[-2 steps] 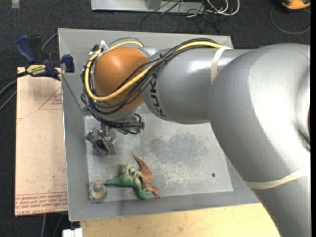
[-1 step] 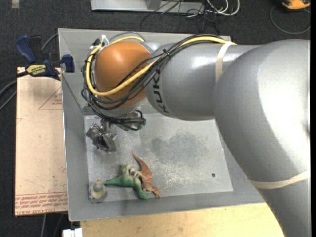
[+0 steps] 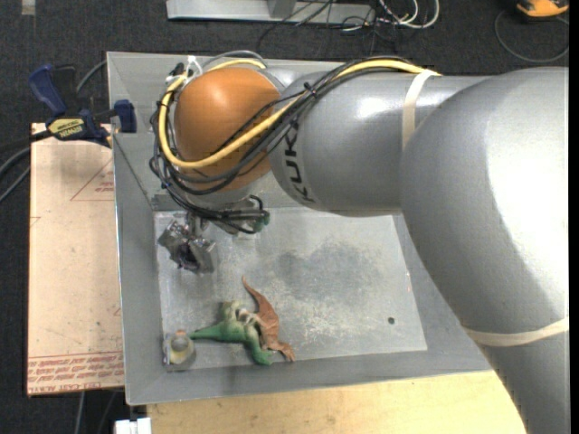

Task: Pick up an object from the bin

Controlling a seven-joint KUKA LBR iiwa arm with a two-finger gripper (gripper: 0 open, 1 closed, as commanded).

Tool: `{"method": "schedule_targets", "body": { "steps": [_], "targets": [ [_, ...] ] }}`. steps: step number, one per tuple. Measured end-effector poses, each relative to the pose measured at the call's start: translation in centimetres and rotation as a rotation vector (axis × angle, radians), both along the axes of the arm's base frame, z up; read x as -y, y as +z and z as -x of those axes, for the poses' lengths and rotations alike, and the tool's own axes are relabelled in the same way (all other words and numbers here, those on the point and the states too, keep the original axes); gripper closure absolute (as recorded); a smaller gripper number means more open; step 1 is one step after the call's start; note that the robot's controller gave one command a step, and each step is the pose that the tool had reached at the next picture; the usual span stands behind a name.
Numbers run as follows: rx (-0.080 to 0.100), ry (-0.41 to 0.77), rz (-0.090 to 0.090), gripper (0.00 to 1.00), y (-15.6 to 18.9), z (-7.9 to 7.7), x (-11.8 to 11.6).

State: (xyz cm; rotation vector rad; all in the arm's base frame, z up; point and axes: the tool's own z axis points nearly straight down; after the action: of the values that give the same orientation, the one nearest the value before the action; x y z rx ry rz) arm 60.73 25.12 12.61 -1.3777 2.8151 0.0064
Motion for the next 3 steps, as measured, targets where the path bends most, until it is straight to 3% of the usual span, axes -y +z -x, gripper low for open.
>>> {"method": "schedule_targets", "body": {
  "steps": [3],
  "targets": [
    [0.004,-0.002,-0.003,1.00,3.4,-0.1,-0.1]
  ]
}}
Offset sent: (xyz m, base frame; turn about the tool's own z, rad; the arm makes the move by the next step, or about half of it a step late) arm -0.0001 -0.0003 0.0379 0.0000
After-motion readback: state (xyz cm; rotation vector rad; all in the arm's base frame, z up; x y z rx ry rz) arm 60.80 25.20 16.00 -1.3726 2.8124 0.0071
